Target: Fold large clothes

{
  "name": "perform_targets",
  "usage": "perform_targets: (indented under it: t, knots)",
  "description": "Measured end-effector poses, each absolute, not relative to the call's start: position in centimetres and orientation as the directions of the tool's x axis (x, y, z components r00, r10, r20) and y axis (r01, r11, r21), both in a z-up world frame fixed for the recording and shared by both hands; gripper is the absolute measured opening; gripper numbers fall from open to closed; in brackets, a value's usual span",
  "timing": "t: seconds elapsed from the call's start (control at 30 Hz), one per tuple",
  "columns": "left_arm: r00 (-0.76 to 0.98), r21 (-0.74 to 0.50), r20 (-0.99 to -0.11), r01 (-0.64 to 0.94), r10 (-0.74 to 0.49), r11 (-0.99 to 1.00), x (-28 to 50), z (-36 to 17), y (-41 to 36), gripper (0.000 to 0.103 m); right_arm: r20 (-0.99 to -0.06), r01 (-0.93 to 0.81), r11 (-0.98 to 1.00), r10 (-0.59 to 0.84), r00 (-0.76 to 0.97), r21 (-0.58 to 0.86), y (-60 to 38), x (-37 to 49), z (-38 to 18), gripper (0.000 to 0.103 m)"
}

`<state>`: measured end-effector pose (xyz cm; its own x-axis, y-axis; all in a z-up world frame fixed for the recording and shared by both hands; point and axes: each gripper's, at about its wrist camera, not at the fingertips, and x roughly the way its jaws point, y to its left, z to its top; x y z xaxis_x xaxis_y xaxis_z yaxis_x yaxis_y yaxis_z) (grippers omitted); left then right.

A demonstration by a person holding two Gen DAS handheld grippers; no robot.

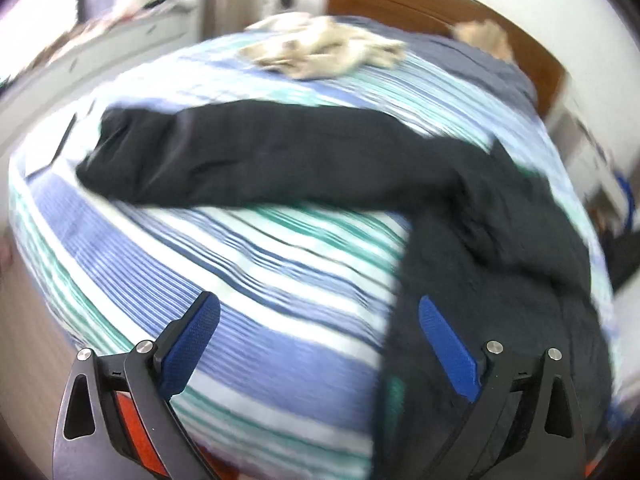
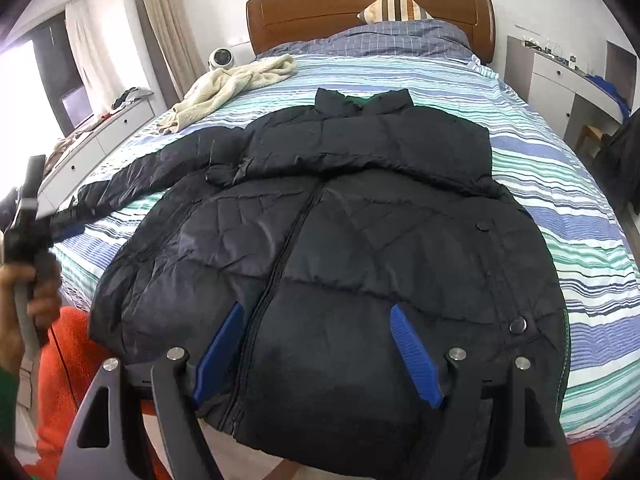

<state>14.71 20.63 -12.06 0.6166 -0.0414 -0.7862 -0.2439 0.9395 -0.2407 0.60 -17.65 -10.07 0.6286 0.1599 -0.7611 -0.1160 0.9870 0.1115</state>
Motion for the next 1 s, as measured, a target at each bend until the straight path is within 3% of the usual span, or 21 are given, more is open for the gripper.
perform_targets:
  t: [0.13,0.33,0.57,0.63,0.67,0.7,0.83,1.0]
  knots:
    - [0.61,-0.334,-0.792,-0.389,-0.032,0.859,17.8,-14.4,26.4,0.1,-0.77,-0.096,0.989,0.146,0.621,0.11,-18.0,0.8,-10.4,0.077]
    - [0.558,-0.327,-0.826,-0.579,0.071,0.747,22.6,-18.4,32.8,0.1,-0.767,-0.108,0.988,0.153,0.623,0.11,-17.4,0.8,-10.0,0.077]
    - [0.565,-0.374,-0.812,-0.696,0.147,0.613,24.2,-18.7,35.7,0.099,-0.78,-0.116,0.987,0.156,0.606,0.107,-16.5,0.5,-10.4,0.077]
    - [0.542,-0.335,-0.817,-0.723,0.197,0.604,24.5,-18.4,35.5,0.065,-0.781,-0.122,0.986,0.167,0.602,0.117,-16.3,0.3,-10.6,0.077]
    - [0.54,-0.323,-0.818,-0.716,0.198,0.618,24.8,-18.1,35.4,0.034,-0.779,-0.126,0.985,0.171,0.604,0.119,-16.2,0.2,-10.5,0.077]
    - [0.549,-0.328,-0.817,-0.694,0.177,0.64,25.1,-17.8,35.3,0.013,-0.776,-0.129,0.984,0.175,0.606,0.121,-16.2,0.1,-10.5,0.077]
    - [0.609,-0.226,-0.757,-0.585,0.238,0.779,26.2,-12.4,32.2,0.011,-0.758,-0.139,0.982,0.185,0.626,0.125,-16.5,-0.3,-10.0,0.077]
    - [0.772,-0.088,-0.583,-0.371,0.254,0.925,26.5,-2.1,23.3,0.01,-0.74,-0.115,0.981,0.194,0.644,0.158,-17.5,-0.5,-9.9,0.077]
